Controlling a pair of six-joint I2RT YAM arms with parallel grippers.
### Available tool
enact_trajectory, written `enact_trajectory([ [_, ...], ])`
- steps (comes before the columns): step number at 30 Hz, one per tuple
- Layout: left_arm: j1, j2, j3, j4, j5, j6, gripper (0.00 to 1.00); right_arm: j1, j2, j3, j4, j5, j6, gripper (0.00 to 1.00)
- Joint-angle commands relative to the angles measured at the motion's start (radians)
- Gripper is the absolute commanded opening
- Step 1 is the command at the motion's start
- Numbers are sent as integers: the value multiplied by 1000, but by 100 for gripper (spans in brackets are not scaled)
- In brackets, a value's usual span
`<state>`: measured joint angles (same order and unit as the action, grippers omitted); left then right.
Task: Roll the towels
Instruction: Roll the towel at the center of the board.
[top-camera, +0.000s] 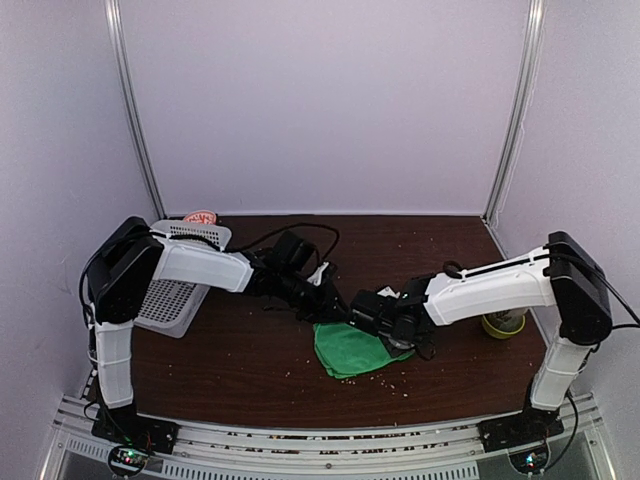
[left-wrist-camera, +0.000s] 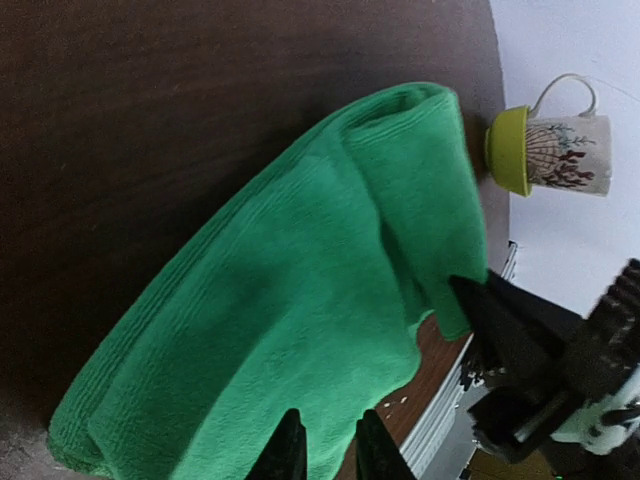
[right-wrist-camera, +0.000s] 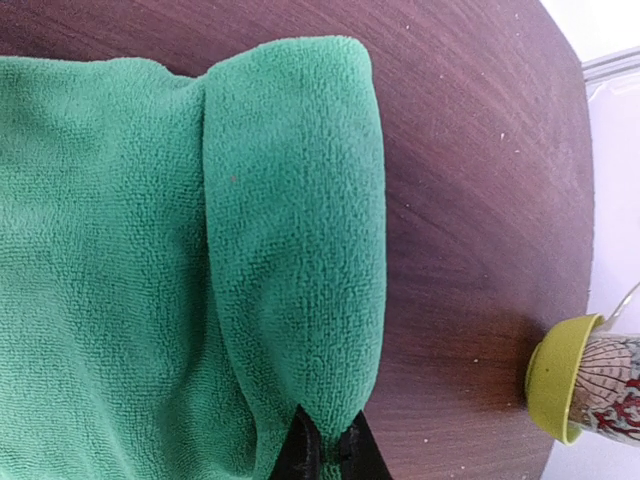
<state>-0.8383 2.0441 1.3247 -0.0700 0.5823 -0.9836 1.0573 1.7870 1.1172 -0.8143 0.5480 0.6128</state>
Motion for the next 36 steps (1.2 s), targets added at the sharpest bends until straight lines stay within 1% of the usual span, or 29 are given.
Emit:
enact_trajectory([
  [1, 16, -55, -91, 59, -39, 24, 19, 60, 73, 96, -178, 180, 58, 0],
  [8, 54, -134, -213, 96, -52, 26, 18, 161, 227, 233, -344, 307, 100, 0],
  [15, 74, -150, -251, 128, -32, 27, 18, 221, 312, 292, -388, 337, 93, 0],
  [19, 74, -147, -246, 129, -25, 31, 18, 233, 319, 294, -375, 318, 78, 0],
  [20, 74, -147, -243, 130, -24, 32, 18, 232, 313, 288, -361, 302, 65, 1],
  [23, 75, -144, -236, 131, -22, 34, 18, 235, 285, 269, -298, 253, 25, 14],
  [26, 76, -144, -231, 131, -21, 34, 18, 236, 267, 258, -256, 221, 0, 25],
  [32, 75, -144, -225, 130, -16, 38, 18, 237, 239, 241, -192, 156, -33, 35],
  [36, 76, -144, -222, 132, -15, 38, 18, 233, 195, 202, -110, 75, -57, 41],
])
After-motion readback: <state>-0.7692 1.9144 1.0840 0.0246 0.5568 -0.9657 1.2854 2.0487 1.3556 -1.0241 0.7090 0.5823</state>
